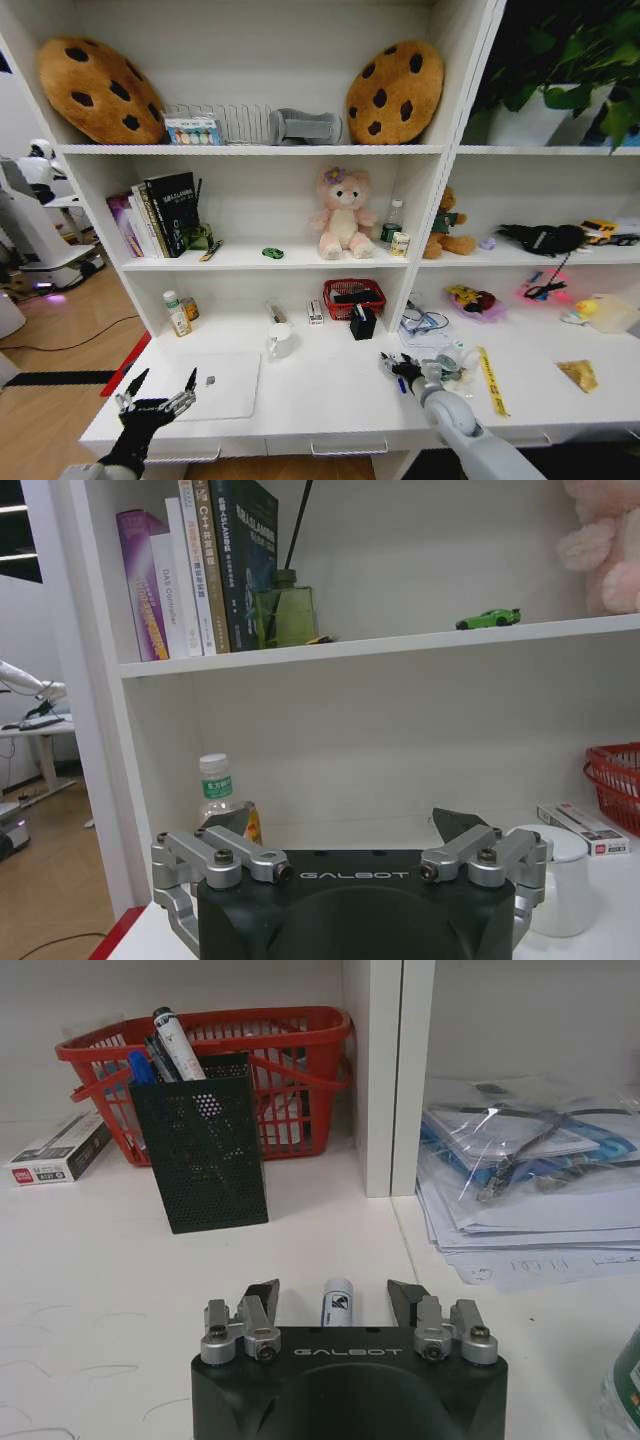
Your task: Organize the objects on the table.
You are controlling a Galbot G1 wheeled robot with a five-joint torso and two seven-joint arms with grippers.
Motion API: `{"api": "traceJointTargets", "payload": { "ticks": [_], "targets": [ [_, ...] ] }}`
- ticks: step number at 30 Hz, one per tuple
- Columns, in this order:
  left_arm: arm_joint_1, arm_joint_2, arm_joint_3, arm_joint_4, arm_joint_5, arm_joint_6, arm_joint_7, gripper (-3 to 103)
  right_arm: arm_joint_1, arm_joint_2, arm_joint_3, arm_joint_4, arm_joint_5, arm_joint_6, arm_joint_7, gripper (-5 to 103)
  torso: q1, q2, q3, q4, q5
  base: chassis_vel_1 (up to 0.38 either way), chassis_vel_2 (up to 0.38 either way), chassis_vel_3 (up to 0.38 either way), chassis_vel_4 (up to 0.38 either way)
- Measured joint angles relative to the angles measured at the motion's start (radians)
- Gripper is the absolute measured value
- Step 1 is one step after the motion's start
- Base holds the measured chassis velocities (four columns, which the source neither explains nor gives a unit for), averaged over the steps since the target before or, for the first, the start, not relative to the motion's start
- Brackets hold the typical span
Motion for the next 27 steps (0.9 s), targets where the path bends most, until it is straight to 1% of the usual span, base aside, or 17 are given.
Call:
{"api": "traceJointTargets", "payload": {
  "ticks": [3,8,9,10,11,13,14,17,19,20,21,22,23,27],
  "targets": [
    [0.0,0.0,0.0,0.0,0.0,0.0,0.0,100,-0.009,0.0,-0.004,0.008,-0.004,-0.007,-0.006,57,0.0,0.0,0.0,-0.0001,0.0,0.0,0.0,0.0,0.0],
    [0.0,0.0,0.0,0.0,0.0,0.0,0.0,100,-0.013,0.006,-0.007,0.006,-0.019,0.001,-0.006,54,0.0,0.0,0.0,-0.0001,-0.0002,0.0,0.0,0.0,0.0],
    [0.0,0.0,0.0,0.0,0.0,0.0,0.0,100,-0.013,0.008,-0.007,-0.003,-0.041,0.012,-0.009,44,0.0,0.0,0.0,0.0,0.0,0.0,0.0,0.0,0.0],
    [0.0,0.0,0.0,0.0,0.0,0.0,0.0,100,-0.013,0.008,-0.006,-0.004,-0.044,0.013,-0.01,44,0.0,0.0,0.0,-0.0001,0.0,0.0,0.0,0.0,0.0],
    [0.0,0.0,0.0,0.0,0.0,0.0,0.0,100,-0.014,0.007,-0.004,-0.004,-0.035,0.013,-0.01,34,0.0,0.0,0.0,-0.0001,0.0,0.0,0.0,0.0,0.0],
    [0.0,0.0,0.0,0.0,0.0,0.0,0.0,100,-0.014,0.007,-0.004,-0.004,-0.031,0.013,-0.01,34,0.0,0.0,0.0,-0.0001,0.0,0.0,0.0,0.0,0.0],
    [0.0,0.0,0.0,0.0,0.0,0.0,0.0,100,-0.014,0.007,-0.002,-0.005,-0.026,0.013,-0.01,31,0.0,0.0,0.0,0.0,0.0,0.0,0.0,0.0,0.0],
    [0.0,0.0,0.0,0.0,0.0,0.0,0.0,100,-0.015,0.006,0.0,-0.006,-0.012,0.011,-0.01,28,0.0,0.0,0.0,0.0,-0.0001,0.0,0.0,0.0,0.0],
    [0.0,0.0,0.0,0.0,0.0,0.0,0.0,100,-0.017,0.005,0.002,-0.006,0.003,0.008,-0.01,21,0.0,0.0,0.0,-0.0001,-0.0002,0.0,0.0,0.0,0.0],
    [0.0,0.0,0.0,0.0,0.0,0.0,0.0,100,-0.017,0.005,0.002,-0.006,0.003,0.008,-0.01,21,0.0,0.0,0.0,-0.0001,-0.0002,0.0,0.0,0.0,0.0],
    [0.0,0.0,0.0,0.0,0.0,0.0,0.0,100,-0.018,0.005,0.002,-0.005,0.006,0.008,-0.01,16,0.0,0.0,0.0,0.0,-0.0001,0.0,0.0,0.0,0.0],
    [0.0,0.0,0.0,0.0,0.0,0.0,0.0,100,-0.018,0.005,0.002,-0.005,0.006,0.008,-0.01,16,0.0,0.0,0.0,0.0,-0.0001,0.0,0.0,0.0,0.0],
    [0.0,0.0,0.0,0.0,0.0,0.0,0.0,100,-0.018,0.006,0.002,-0.004,0.009,0.007,-0.008,13,0.0,0.0,0.0,0.0,-0.0001,0.0,0.0,0.0,0.0],
    [0.0,0.0,0.0,0.0,0.0,0.0,0.0,100,-0.019,0.007,0.003,-0.003,0.008,0.01,-0.007,13,0.0,0.0,0.0,0.0,0.0,0.0,0.0,0.0,0.0]
  ]
}}
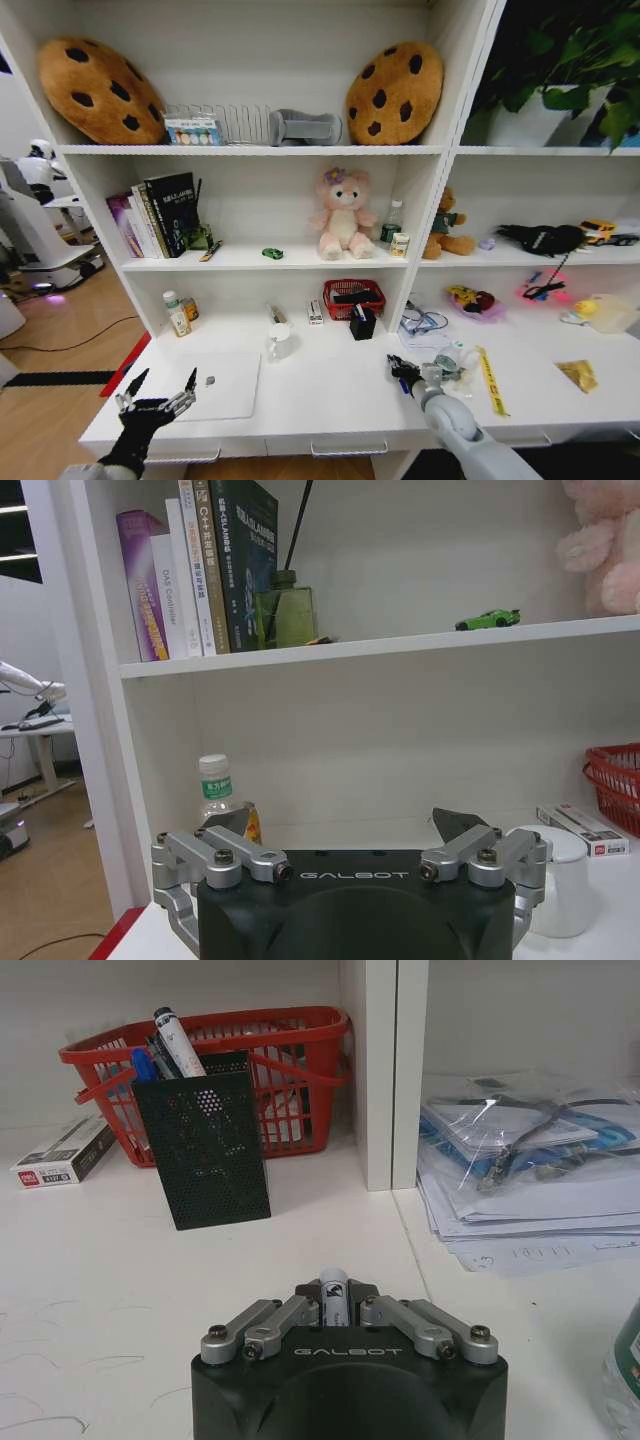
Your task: Organize the objects on the table.
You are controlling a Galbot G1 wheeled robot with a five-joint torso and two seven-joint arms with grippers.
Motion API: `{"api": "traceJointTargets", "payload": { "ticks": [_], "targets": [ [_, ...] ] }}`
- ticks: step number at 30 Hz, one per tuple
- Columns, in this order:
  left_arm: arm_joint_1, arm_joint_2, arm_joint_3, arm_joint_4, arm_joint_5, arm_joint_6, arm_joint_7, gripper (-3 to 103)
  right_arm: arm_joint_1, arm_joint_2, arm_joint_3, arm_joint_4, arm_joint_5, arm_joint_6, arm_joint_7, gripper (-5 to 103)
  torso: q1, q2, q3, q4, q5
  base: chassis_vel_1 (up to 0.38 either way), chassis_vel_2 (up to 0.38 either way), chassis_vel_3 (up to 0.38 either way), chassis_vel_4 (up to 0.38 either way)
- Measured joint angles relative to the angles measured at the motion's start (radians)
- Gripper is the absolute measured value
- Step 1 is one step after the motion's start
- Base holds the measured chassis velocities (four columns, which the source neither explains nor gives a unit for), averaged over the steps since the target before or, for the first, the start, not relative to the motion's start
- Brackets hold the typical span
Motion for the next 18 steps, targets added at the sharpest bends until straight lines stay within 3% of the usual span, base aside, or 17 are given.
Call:
{"api": "traceJointTargets", "payload": {
  "ticks": [4,7,13,18],
  "targets": [
    [0.0,0.0,0.0,0.0,0.0,0.0,0.0,100,-0.001,0.002,0.005,-0.001,-0.05,0.032,-0.024,13,0.0,0.0,0.0,-0.0002,0.0006,0.0,0.0,0.0,0.0],
    [0.0,0.0,0.0,0.0,0.0,0.0,0.0,100,0.021,0.001,0.028,0.021,-0.22,0.146,-0.102,13,0.0,0.0,0.0,-0.0001,0.0003,0.0,0.0,0.0,0.0],
    [0.0,0.0,0.0,0.0,0.0,0.0,0.0,100,0.092,-0.015,0.026,0.078,-0.249,0.182,-0.137,13,0.0,0.0,0.0,0.0,-0.0003,0.0,0.0,0.0,0.0],
    [0.0,0.0,0.0,0.0,0.0,0.0,0.0,100,0.198,-0.005,-0.011,0.014,-0.299,0.27,-0.171,13,0.0,0.0,0.0,0.0004,0.0,0.0,0.0,0.0,0.0]
  ]
}}
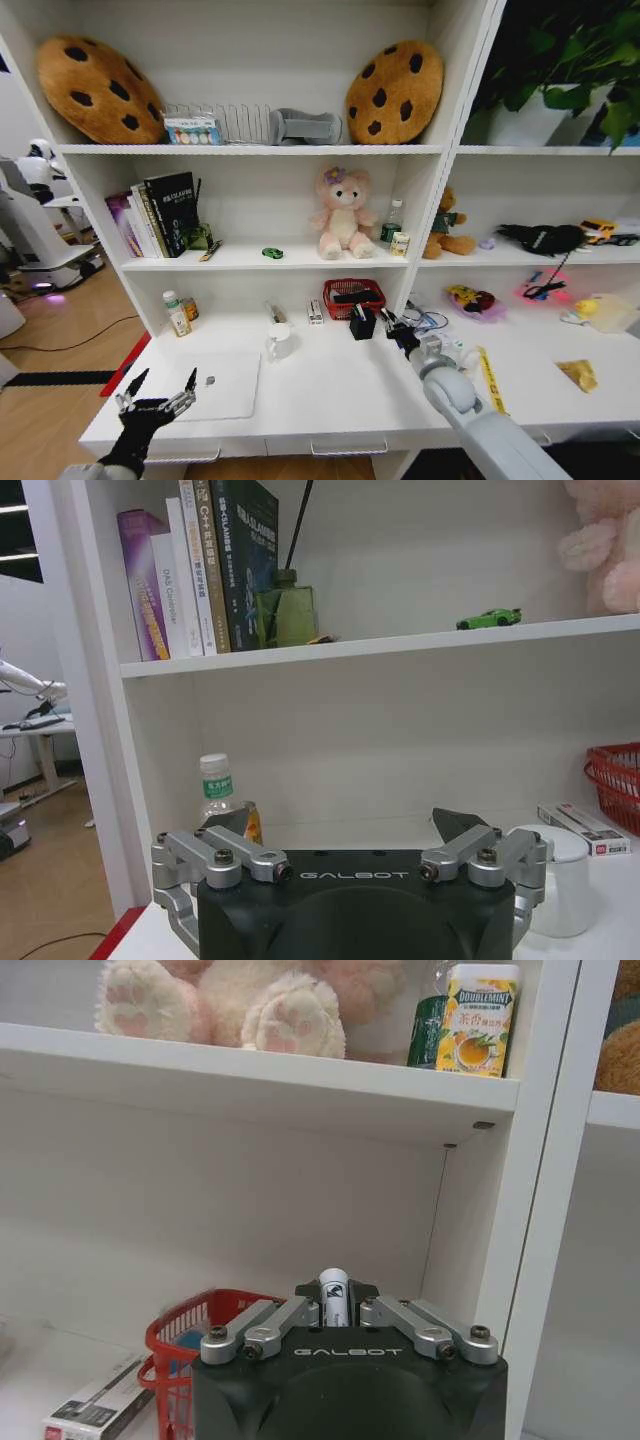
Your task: Organize the objects on the table.
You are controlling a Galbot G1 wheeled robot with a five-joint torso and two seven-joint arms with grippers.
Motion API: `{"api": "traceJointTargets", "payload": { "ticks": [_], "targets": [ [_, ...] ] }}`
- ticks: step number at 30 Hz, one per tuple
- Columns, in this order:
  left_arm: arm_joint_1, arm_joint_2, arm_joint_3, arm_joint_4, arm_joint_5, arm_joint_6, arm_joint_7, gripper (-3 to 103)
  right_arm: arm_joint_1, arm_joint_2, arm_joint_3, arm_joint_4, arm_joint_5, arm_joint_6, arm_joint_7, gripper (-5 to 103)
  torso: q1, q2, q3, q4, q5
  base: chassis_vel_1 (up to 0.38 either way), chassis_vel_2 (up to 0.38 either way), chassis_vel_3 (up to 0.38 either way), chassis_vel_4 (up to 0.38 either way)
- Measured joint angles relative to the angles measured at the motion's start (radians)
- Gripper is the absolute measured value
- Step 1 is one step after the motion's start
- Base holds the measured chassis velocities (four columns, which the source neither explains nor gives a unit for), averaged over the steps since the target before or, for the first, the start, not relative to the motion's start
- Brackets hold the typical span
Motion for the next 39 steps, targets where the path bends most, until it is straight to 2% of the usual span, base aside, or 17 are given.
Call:
{"api": "traceJointTargets", "payload": {
  "ticks": [6,8,9,10,19,21,23,25,28,34,39],
  "targets": [
    [0.0,0.0,0.0,0.0,0.0,0.0,0.0,100,0.077,0.023,-0.036,-0.112,-0.024,0.049,-0.021,13,0.0,0.0,0.0,-0.0005,0.0002,0.0,0.0,0.0,0.0],
    [0.0,0.0,0.0,0.0,0.0,0.0,0.0,100,0.147,0.041,-0.072,-0.229,-0.073,0.1,-0.041,13,0.0,0.0,0.0,-0.0007,0.0002,0.0,0.0,0.0,0.0],
    [0.0,0.0,0.0,0.0,0.0,0.0,0.0,100,0.147,0.041,-0.072,-0.229,-0.073,0.1,-0.041,13,0.0,0.0,0.0,-0.0007,0.0002,0.0,0.0,0.0,0.0],
    [0.0,0.0,0.0,0.0,0.0,0.0,0.0,100,0.18,0.053,-0.094,-0.275,-0.09,0.137,-0.042,13,0.0,0.0,0.0,-0.0005,0.0001,0.0,0.0,0.0,0.0],
    [0.0,0.0,0.0,0.0,0.0,0.0,0.0,100,0.221,0.105,-0.127,-0.313,-0.11,0.224,0.001,13,0.0,0.0,0.0,-0.0006,0.0001,0.0,0.0,0.0,0.0],
    [0.0,0.0,0.0,0.0,0.0,0.0,0.0,100,0.246,0.131,-0.143,-0.339,-0.114,0.274,0.015,13,0.0,0.0,0.0,-0.0006,-0.0001,0.0,0.0,0.0,0.0],
    [0.0,0.0,0.0,0.0,0.0,0.0,0.0,100,0.255,0.143,-0.147,-0.351,-0.12,0.293,0.019,13,0.0,0.0,0.0,-0.0005,0.0,0.0,0.0,0.0,0.0],
    [0.0,0.0,0.0,0.0,0.0,0.0,0.0,100,0.284,0.181,-0.159,-0.389,-0.142,0.355,0.031,13,0.0,0.0,0.0,-0.0002,0.0,0.0,0.0,0.0,0.0],
    [0.0,0.0,0.0,0.0,0.0,0.0,0.0,100,0.301,0.206,-0.164,-0.419,-0.168,0.398,0.038,13,0.0,0.0,0.0,-0.0002,0.0,0.0,0.0,0.0,0.0],
    [0.0,0.0,0.0,0.0,0.0,0.0,0.0,100,0.309,0.225,-0.167,-0.451,-0.192,0.427,0.038,13,0.0,0.0,0.0,-0.0005,-0.0001,0.0,0.0,0.0,0.0],
    [0.0,0.0,0.0,0.0,0.0,0.0,0.0,100,0.326,0.25,-0.176,-0.527,-0.212,0.49,0.027,13,0.0,0.0,0.0,-0.0005,0.0,0.0,0.0,0.0,0.0]
  ]
}}
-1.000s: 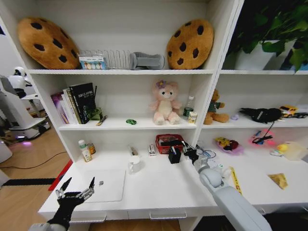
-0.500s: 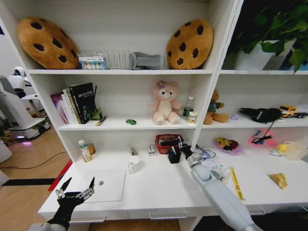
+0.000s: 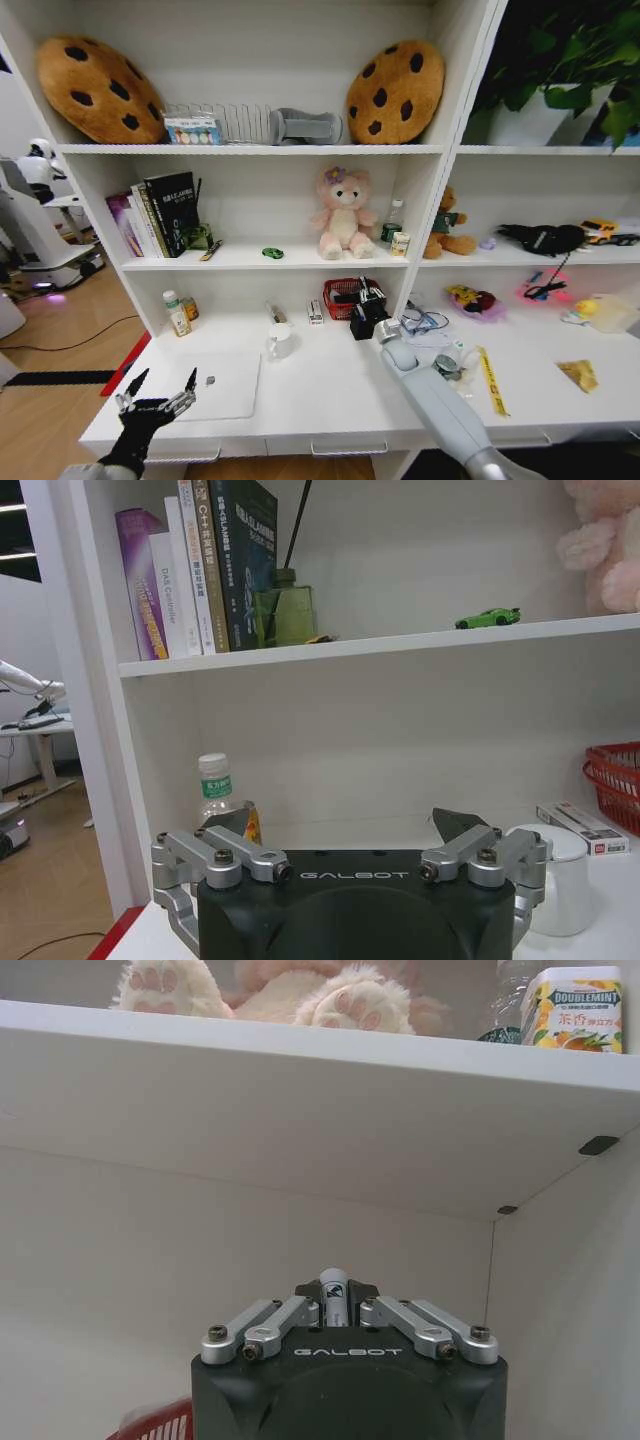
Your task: Organize the objects on the table.
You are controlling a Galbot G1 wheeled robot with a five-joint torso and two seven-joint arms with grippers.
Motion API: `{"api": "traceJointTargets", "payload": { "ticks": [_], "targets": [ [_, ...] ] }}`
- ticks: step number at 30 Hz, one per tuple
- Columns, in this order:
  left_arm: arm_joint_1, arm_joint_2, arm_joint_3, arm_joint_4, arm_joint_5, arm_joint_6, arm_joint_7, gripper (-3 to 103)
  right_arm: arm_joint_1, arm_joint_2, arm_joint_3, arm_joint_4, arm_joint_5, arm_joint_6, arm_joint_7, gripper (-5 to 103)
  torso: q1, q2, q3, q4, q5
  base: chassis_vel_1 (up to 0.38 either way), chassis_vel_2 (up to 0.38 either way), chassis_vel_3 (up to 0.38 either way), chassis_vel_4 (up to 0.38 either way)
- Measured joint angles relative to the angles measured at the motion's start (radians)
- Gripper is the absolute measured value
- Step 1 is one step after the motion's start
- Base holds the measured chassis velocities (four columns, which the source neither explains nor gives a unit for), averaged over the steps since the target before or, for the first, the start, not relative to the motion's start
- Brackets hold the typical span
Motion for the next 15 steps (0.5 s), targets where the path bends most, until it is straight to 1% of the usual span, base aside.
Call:
{"api": "traceJointTargets", "payload": {
  "ticks": [8,15],
  "targets": [
    [0.0,0.0,0.0,0.0,0.0,0.0,0.0,100,0.025,0.02,-0.005,-0.058,-0.029,0.03,-0.002,13,0.0,0.0,0.0,0.0001,0.0,0.0,0.0,0.0,0.0],
    [0.0,0.0,0.0,0.0,0.0,0.0,0.0,100,0.029,0.024,-0.006,-0.067,-0.036,0.028,-0.002,13,0.0,0.0,0.0,0.0001,0.0,0.0,0.0,0.0,0.0]
  ]
}}
